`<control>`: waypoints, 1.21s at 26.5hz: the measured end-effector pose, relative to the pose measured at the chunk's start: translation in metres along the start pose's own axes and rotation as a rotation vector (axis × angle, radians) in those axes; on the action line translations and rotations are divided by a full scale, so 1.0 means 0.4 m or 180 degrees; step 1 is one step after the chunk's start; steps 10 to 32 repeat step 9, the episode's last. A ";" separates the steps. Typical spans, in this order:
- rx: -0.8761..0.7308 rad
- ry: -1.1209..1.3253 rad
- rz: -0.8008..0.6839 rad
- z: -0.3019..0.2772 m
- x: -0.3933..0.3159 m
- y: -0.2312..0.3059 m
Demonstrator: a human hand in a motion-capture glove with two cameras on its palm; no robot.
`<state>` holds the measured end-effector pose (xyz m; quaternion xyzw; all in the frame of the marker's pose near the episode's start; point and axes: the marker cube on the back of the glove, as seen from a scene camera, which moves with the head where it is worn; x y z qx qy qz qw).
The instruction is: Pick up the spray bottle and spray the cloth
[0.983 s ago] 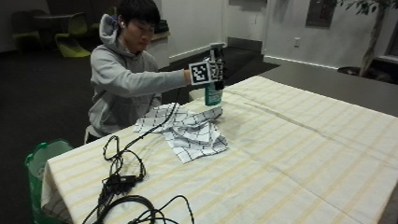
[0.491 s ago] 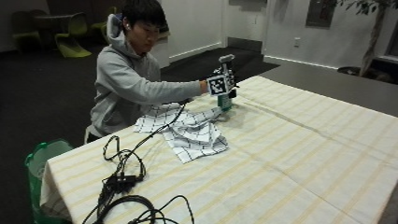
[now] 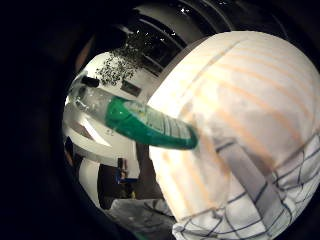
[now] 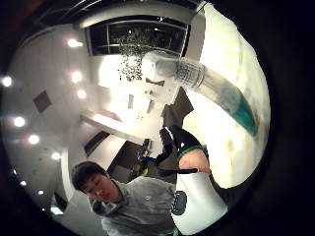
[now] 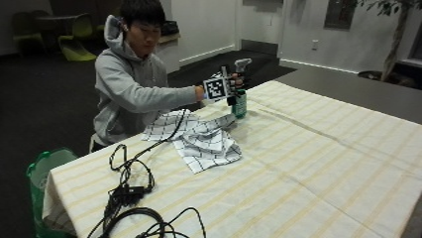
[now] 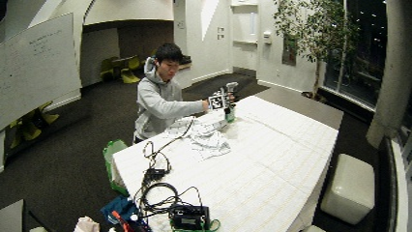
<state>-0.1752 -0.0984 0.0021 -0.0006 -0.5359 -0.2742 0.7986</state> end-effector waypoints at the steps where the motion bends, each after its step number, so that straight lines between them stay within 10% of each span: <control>1: -0.0096 -0.0017 -0.0003 -0.021 -0.002 0.031; 9: 0.0603 -0.0108 -0.0030 -0.085 -0.021 0.091; 32: 0.0603 -0.0108 -0.0030 -0.085 -0.021 0.091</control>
